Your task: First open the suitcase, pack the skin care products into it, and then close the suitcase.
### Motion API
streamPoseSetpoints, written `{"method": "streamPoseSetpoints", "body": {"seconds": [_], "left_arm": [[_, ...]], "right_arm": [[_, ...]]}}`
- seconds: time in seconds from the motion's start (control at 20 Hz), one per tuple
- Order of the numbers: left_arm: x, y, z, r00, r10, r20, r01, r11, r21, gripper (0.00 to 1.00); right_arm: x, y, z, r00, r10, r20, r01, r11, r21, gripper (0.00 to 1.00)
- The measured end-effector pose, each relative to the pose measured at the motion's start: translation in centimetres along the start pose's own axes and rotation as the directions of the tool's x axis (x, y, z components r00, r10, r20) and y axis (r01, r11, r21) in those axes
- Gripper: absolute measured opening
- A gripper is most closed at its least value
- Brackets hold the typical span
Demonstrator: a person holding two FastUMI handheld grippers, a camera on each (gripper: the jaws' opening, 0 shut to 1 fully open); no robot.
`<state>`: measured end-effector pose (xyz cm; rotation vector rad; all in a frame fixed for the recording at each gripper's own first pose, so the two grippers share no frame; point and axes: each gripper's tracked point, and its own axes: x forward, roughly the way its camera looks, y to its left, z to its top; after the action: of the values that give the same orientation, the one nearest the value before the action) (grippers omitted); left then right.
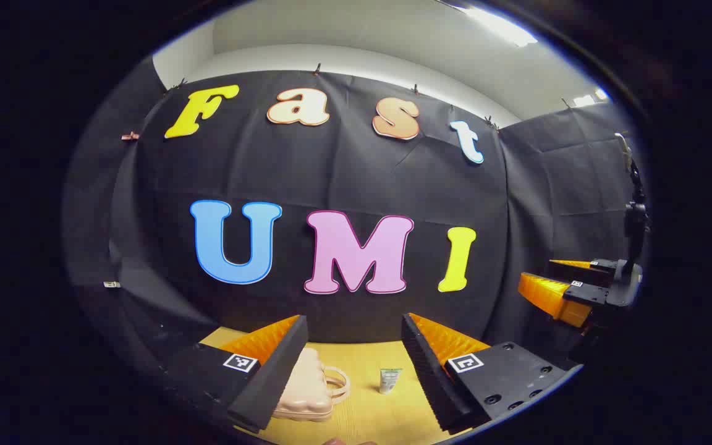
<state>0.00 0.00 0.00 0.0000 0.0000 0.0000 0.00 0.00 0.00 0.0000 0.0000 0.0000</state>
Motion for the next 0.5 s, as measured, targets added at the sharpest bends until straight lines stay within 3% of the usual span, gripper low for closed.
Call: {"method": "streamPoseSetpoints", "body": {"seconds": [0.5], "left_arm": [[-0.5,-3.0,-0.2,1.0,0.005,-0.013,-0.004,0.999,0.041,0.96]], "right_arm": [[0.6,-3.9,-1.1,1.0,-0.013,0.001,0.013,1.0,0.017,0.98]]}}
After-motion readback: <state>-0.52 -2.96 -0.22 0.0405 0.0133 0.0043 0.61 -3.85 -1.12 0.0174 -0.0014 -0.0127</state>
